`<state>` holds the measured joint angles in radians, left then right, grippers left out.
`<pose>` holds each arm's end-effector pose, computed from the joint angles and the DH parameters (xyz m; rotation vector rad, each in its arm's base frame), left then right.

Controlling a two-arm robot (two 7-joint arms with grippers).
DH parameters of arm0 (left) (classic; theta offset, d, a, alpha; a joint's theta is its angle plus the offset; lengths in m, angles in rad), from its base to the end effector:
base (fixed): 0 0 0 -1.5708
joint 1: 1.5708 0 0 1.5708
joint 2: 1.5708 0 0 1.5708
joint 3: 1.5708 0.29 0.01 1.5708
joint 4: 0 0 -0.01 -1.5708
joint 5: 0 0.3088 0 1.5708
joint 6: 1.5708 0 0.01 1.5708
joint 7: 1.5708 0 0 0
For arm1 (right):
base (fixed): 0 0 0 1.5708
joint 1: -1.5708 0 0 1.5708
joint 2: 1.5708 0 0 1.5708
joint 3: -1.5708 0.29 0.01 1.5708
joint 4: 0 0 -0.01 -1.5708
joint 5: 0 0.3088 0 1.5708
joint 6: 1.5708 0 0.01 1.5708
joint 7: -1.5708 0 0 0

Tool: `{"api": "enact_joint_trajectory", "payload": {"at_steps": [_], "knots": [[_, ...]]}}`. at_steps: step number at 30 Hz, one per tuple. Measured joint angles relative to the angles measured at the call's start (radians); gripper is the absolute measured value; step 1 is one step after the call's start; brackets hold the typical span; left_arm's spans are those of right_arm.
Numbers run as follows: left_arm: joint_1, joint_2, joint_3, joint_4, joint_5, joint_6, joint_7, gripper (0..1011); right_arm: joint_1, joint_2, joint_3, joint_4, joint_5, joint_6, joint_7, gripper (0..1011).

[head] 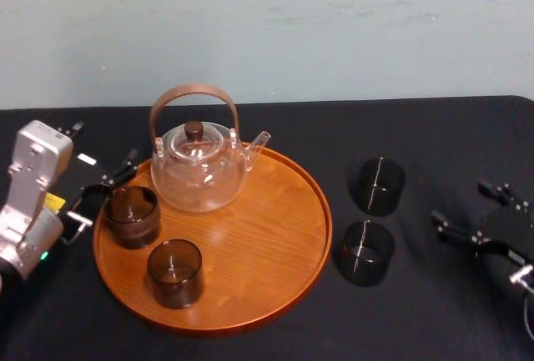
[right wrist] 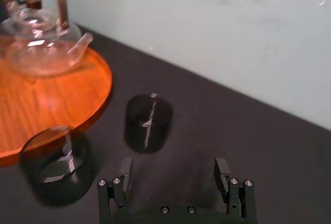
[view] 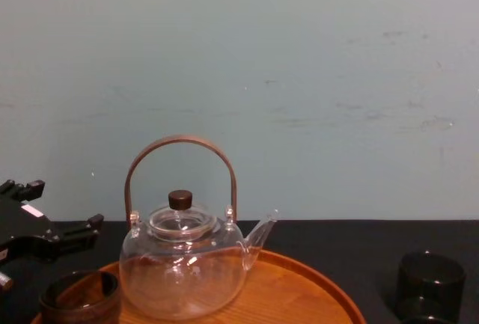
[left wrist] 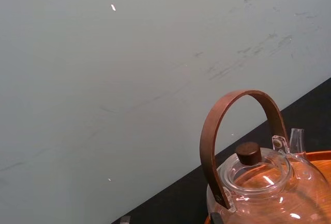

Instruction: Pick up the glass from the table and place it on the tray.

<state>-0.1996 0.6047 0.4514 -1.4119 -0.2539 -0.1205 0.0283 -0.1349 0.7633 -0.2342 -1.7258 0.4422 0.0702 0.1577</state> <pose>0.3581 0.0827 -0.3023 0.3045 -0.2851 1.2480 0.2832 -0.1187 -0.2748 -0.3748 -0.0333 -1.1063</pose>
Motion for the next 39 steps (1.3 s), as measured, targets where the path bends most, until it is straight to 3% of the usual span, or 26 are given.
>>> {"api": "enact_joint_trajectory", "payload": {"at_steps": [11,18,39], "knots": [[0.0,0.0,0.0,0.0,0.0,0.0,0.0,1001,-0.051,0.048,0.004,-0.062,0.003,0.109,0.078,1002],[0.0,0.0,0.0,0.0,0.0,0.0,0.0,1001,-0.051,0.052,-0.005,-0.077,-0.022,0.144,0.1,1002],[0.0,0.0,0.0,0.0,0.0,0.0,0.0,1001,0.029,-0.002,-0.068,-0.068,-0.102,0.2,0.212,1002]]}}
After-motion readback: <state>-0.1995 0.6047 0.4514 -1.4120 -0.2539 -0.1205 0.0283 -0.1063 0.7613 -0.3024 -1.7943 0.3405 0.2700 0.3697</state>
